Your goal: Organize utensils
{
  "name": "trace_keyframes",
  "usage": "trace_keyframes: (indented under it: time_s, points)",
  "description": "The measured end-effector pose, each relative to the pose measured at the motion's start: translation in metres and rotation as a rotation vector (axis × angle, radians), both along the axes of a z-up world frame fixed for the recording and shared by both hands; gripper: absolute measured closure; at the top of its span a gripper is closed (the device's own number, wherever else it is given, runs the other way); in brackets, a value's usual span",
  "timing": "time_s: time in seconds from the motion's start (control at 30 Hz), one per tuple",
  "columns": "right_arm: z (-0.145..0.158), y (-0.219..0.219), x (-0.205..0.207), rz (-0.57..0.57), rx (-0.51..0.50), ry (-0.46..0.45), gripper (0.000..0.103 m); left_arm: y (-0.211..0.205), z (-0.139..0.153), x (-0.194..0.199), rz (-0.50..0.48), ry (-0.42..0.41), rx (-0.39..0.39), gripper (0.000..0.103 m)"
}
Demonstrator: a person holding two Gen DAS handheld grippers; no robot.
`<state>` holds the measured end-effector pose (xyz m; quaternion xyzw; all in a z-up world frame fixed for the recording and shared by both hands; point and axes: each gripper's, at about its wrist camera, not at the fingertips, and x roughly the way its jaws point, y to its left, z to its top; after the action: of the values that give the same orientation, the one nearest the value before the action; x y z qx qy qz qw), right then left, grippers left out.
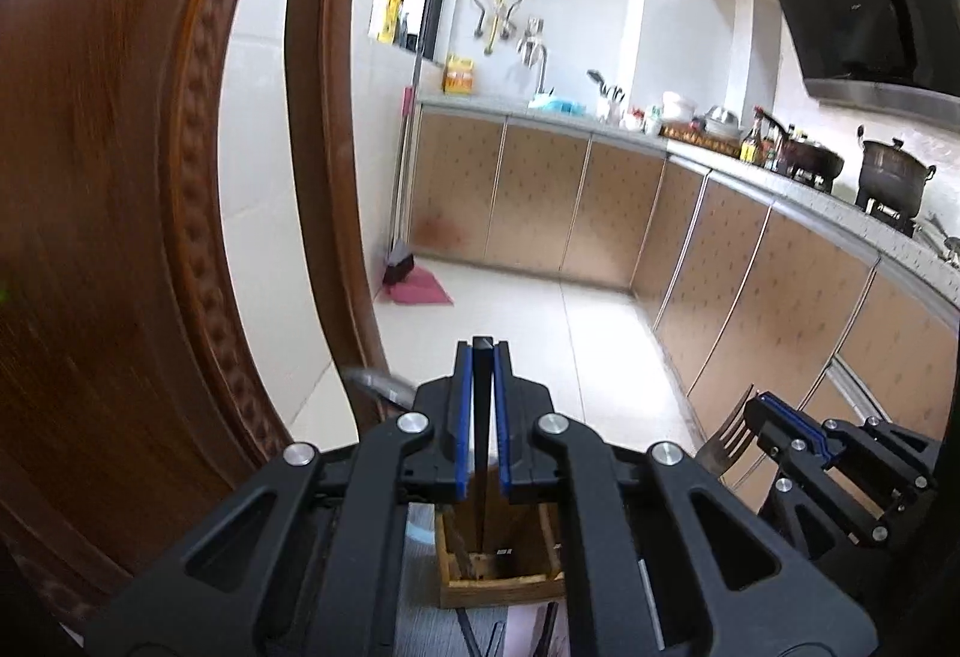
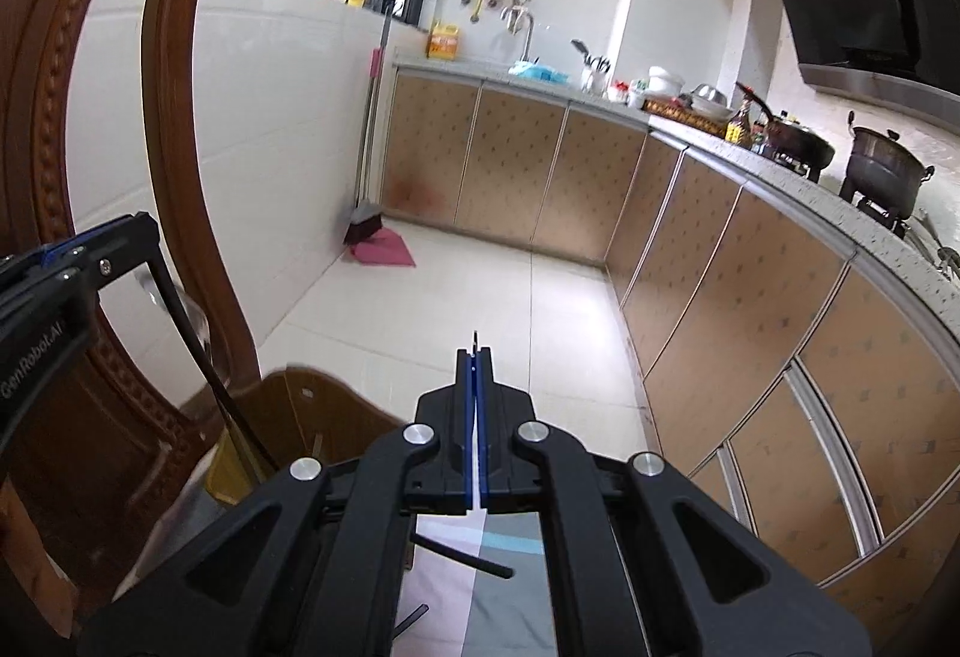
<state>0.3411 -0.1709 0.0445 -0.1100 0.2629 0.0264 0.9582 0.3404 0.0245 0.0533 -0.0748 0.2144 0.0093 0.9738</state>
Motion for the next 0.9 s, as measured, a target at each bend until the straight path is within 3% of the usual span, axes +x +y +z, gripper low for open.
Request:
trace_keyframes:
  time_s: [0.3, 0.37, 0.4, 0.47, 0.63, 0.73, 0.9]
  points:
    - [-0.023, 0.001, 0.01, 0.004, 0.001, 0.061, 0.101, 0.012, -0.022, 0.003, 0.007, 0.041, 0.009, 0.096]
    - [-0.021, 0.0, 0.007, 0.001, -0.009, 0.058, 0.092, 0.011, -0.02, -0.001, 0.011, 0.033, 0.016, 0.088]
    - [-0.018, -0.001, 0.004, 0.002, -0.009, 0.053, 0.086, 0.011, -0.019, -0.005, 0.011, 0.03, 0.02, 0.079]
    - [-0.014, -0.003, -0.006, 0.006, 0.003, 0.045, 0.06, 0.013, -0.017, -0.013, 0.011, 0.022, 0.024, 0.068]
    - [0.011, -0.018, -0.039, 0.026, 0.049, 0.012, 0.057, 0.02, -0.013, -0.044, -0.001, 0.007, 0.017, 0.044]
    - [0.023, -0.026, -0.067, 0.066, 0.054, -0.001, 0.05, 0.027, -0.017, -0.07, -0.019, 0.002, 0.006, 0.032]
    - [0.014, -0.033, -0.105, 0.118, 0.024, 0.05, 0.049, 0.032, -0.048, -0.102, -0.038, 0.055, 0.013, 0.032]
